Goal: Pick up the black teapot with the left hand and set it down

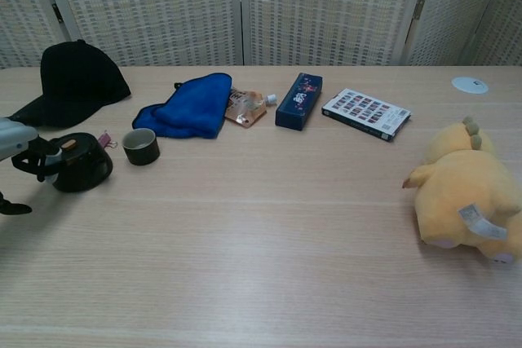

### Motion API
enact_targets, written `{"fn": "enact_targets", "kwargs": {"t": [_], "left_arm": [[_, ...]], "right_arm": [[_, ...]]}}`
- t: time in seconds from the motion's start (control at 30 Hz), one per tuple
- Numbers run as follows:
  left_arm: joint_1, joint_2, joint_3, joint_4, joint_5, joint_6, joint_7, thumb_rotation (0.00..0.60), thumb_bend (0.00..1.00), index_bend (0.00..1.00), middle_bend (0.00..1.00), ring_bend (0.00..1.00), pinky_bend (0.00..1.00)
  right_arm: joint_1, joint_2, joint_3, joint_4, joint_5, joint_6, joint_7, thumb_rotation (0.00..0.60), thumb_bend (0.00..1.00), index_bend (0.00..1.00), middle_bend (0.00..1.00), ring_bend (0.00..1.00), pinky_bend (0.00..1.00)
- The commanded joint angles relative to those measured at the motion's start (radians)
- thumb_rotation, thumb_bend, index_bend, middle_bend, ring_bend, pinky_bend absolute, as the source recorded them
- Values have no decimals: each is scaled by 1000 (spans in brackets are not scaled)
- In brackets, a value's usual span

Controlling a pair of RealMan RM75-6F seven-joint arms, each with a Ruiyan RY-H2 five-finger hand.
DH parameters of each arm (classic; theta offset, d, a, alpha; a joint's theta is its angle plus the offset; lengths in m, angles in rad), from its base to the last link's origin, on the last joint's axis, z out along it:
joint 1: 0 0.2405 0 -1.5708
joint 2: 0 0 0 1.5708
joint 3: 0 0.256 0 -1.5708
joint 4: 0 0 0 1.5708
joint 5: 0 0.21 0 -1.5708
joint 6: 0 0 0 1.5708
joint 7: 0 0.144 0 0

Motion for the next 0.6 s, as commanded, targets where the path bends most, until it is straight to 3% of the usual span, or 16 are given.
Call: {"fn": "enact_targets", "kwargs": {"t": [0.03, 0.27, 0.43, 0.5, 0.6], "left_arm": [[-1, -1, 3, -1, -4, -6, 4, 600, 202, 492, 466, 393, 0], [-5, 3, 4, -8, -17, -21, 8, 600, 202, 518, 498, 418, 0], [-10, 11, 0, -22, -29, -34, -4, 588, 202, 595, 586, 483, 0], [-11, 15, -1, -27, -37, -42, -14, 542, 195, 635, 624, 512, 0], [-12, 21, -4, -32, -46, -52, -30, 386, 168, 698, 689, 567, 0]], "right_arm": [[0, -1, 0, 1, 0, 0, 0, 600, 224, 195, 220, 200, 141], [-2, -5, 1, 5, 5, 0, 2, 600, 224, 195, 220, 201, 141], [-3, -6, 3, 8, 6, 2, 4, 600, 223, 195, 220, 201, 141], [-4, -6, 3, 10, 7, 3, 6, 600, 224, 195, 220, 201, 141], [-5, -8, 6, 13, 14, 4, 2, 600, 224, 195, 220, 200, 141]]}}
